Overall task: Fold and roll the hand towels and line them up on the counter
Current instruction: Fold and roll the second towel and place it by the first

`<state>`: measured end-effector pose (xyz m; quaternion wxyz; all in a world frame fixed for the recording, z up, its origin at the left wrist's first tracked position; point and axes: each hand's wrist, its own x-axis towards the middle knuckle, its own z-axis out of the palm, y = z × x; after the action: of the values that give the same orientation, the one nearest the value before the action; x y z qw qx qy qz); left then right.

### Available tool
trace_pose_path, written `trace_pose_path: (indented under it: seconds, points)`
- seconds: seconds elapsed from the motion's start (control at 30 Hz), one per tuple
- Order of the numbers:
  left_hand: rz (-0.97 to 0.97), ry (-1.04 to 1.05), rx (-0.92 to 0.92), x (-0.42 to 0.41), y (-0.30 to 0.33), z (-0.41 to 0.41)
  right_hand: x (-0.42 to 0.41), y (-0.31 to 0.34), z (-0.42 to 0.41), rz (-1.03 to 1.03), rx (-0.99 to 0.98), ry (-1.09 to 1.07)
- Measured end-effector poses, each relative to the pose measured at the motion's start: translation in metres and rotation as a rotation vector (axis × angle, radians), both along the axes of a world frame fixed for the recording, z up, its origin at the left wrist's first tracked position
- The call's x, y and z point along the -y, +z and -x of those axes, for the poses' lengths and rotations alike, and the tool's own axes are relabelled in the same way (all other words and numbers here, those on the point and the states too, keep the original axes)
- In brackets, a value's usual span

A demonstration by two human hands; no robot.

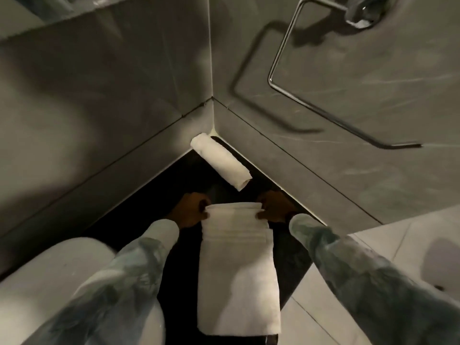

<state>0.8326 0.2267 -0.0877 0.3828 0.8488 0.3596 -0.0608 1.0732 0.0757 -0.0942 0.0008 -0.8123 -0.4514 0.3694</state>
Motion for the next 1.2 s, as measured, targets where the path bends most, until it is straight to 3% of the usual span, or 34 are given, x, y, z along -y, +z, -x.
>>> trace_pose_path:
  seconds: [0.13, 0.27, 0.4, 0.57, 0.8, 0.9, 1.0, 1.1, 1.2]
  points:
    - [-0.043, -0.038, 0.070, -0.006, -0.005, -0.001, 0.004, 0.009, -0.002, -0.190, 0.033, 0.028]
    - [-0.178, -0.230, 0.152, -0.008, -0.018, 0.015, 0.025, 0.000, -0.001, -0.411, 0.168, 0.289]
    - [-0.264, -0.382, 0.107, -0.006, -0.016, 0.022, 0.038, -0.005, 0.002, -0.441, 0.215, 0.448]
    - [-0.130, -0.308, 0.039, -0.015, -0.006, 0.015, 0.026, 0.004, 0.006, -0.294, 0.043, 0.165]
    - [0.024, -0.107, -0.001, -0.001, -0.011, 0.000, 0.013, -0.006, 0.001, -0.229, -0.107, -0.039]
    - [-0.131, -0.203, 0.023, 0.005, -0.012, 0.002, 0.021, -0.007, 0.009, -0.312, -0.024, 0.085]
    - [-0.431, -0.477, 0.136, 0.017, -0.018, 0.012, 0.039, -0.012, 0.020, -0.505, 0.221, 0.378]
    - [-0.662, -0.723, 0.210, 0.017, -0.027, 0.019, 0.050, -0.015, 0.022, -0.550, 0.337, 0.541]
    - [-0.632, -0.832, 0.198, 0.013, -0.019, 0.026, 0.058, -0.005, 0.016, -0.507, 0.383, 0.659]
